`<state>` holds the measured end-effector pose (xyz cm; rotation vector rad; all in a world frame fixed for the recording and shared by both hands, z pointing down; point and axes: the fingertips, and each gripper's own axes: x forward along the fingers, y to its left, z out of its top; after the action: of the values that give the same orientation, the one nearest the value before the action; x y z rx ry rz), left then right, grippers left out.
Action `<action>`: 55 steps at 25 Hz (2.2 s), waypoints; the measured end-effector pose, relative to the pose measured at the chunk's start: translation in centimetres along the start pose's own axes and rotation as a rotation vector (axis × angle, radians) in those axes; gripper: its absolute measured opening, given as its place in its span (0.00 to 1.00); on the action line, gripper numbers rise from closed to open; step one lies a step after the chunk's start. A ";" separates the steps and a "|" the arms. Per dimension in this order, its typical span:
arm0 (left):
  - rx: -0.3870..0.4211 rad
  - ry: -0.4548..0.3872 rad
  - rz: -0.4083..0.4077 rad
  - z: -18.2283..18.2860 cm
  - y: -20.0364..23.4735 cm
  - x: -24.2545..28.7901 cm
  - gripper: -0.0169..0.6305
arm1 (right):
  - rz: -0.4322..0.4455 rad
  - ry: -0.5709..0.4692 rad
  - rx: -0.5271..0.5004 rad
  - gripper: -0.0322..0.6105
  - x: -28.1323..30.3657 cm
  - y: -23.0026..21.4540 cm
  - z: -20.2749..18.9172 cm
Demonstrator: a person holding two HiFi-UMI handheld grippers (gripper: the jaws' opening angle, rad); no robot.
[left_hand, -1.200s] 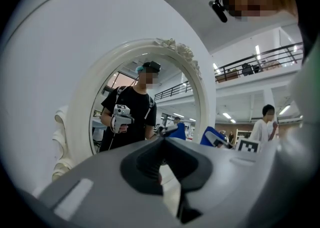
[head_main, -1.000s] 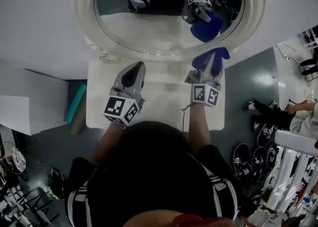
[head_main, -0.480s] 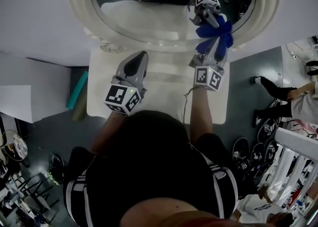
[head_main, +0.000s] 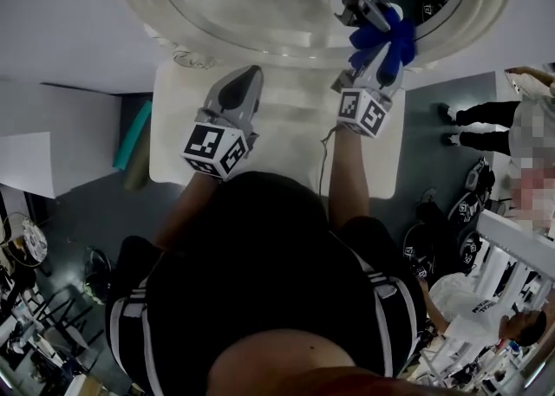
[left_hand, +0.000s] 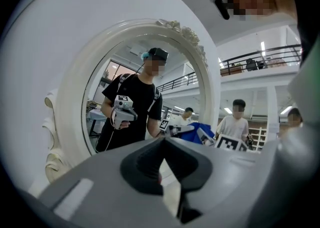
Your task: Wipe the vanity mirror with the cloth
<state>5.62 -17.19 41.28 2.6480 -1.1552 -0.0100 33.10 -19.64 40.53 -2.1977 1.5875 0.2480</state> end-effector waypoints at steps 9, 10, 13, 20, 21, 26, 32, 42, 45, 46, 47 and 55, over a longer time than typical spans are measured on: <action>-0.012 0.002 0.007 0.1 0.1 -0.2 0.04 | -0.026 -0.061 0.105 0.12 0.2 -0.3 0.5; -0.014 0.002 0.008 0.1 0.1 -0.3 0.04 | -0.022 -0.063 0.102 0.12 0.2 -0.2 0.6; -0.017 0.001 0.014 0.4 0.3 -0.7 0.04 | -0.006 -0.069 0.100 0.12 0.2 0.3 1.1; -0.022 -0.008 0.010 1.0 -1.1 -0.8 0.04 | 0.057 -0.076 0.062 0.11 -0.3 1.7 2.4; -0.021 -0.010 0.010 1.0 -1.5 -0.8 0.04 | 0.066 -0.077 0.057 0.11 -0.3 1.9 2.6; -0.025 -0.025 0.030 1.9 -1.9 -1.7 0.04 | 0.097 -0.083 0.052 0.11 -0.4 3.2 3.8; -0.052 -0.032 0.064 0.5 3.4 -2.9 0.04 | 0.151 -0.069 0.033 0.11 -0.6 8.6 0.0; -0.072 -0.042 0.089 0.8 9.9 -6.6 0.04 | 0.256 -0.055 0.001 0.11 -2.0 18.7 -2.8; -0.071 -0.042 0.096 0.7 9.9 -6.7 0.04 | 0.310 -0.051 -0.011 0.11 -2.3 20.4 -3.2; -0.070 -0.043 0.099 0.8 9.9 -6.7 0.04 | 0.320 -0.052 -0.010 0.11 -2.4 20.8 -3.3; -0.069 -0.044 0.101 0.9 9.9 -6.8 0.04 | 0.324 -0.054 -0.008 0.11 -2.5 21.1 -3.2; -0.065 -0.043 0.125 1.2 10.3 -7.2 0.04 | 0.346 -0.056 -0.003 0.11 -2.6 22.0 -3.1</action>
<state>-6.83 -19.04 41.81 2.5261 -1.3098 -0.0803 11.28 -24.50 39.33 -1.8883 1.9290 0.4090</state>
